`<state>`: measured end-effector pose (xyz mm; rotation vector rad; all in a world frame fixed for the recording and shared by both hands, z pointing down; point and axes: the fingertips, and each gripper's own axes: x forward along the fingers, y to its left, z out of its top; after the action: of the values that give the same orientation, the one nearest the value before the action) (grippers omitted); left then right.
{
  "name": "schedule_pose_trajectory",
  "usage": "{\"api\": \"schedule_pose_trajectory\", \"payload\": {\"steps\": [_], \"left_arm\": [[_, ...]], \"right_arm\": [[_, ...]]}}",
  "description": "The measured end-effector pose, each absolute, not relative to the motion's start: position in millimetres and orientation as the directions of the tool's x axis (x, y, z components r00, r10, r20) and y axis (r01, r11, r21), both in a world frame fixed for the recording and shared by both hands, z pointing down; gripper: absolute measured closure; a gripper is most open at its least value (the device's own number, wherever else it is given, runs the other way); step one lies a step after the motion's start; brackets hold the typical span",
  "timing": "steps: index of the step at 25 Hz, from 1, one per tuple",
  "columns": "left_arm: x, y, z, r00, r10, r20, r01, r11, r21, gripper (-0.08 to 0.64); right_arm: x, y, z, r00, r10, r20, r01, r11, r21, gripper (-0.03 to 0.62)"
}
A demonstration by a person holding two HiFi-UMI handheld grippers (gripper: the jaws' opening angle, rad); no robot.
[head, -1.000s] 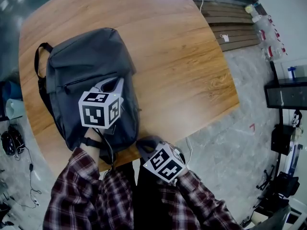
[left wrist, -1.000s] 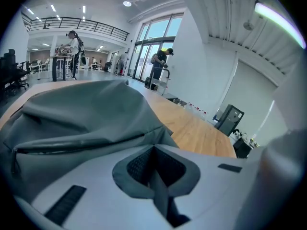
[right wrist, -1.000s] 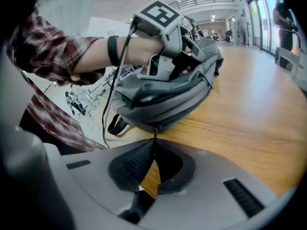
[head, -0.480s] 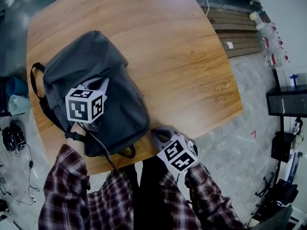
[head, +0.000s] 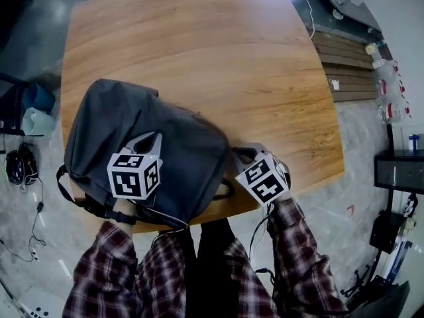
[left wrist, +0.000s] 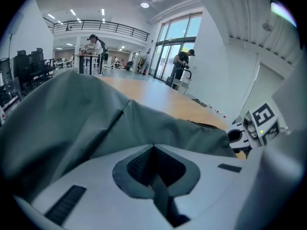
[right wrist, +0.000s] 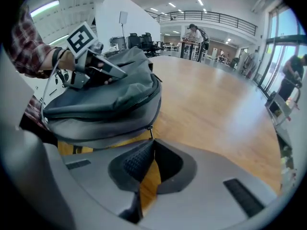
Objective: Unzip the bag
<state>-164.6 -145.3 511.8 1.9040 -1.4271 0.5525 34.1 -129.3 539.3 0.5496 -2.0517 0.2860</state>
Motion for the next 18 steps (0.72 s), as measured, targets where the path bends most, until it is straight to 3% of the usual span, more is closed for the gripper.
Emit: {"api": "schedule_pose_trajectory", "payload": {"steps": [11, 18], "left_arm": [[-153.4, -122.1, 517.0, 0.301, -0.617, 0.727, -0.948, -0.111, 0.298, 0.554], [-71.9, -125.5, 447.8, 0.563, -0.536, 0.629, -0.793, -0.564, 0.23, 0.554]], "right_arm": [[23.2, -151.9, 544.0, -0.429, -0.29, 0.855, -0.513, 0.858, 0.033, 0.58], [17.9, -146.9, 535.8, -0.459, -0.312, 0.832, -0.508, 0.86, 0.042, 0.581]]}}
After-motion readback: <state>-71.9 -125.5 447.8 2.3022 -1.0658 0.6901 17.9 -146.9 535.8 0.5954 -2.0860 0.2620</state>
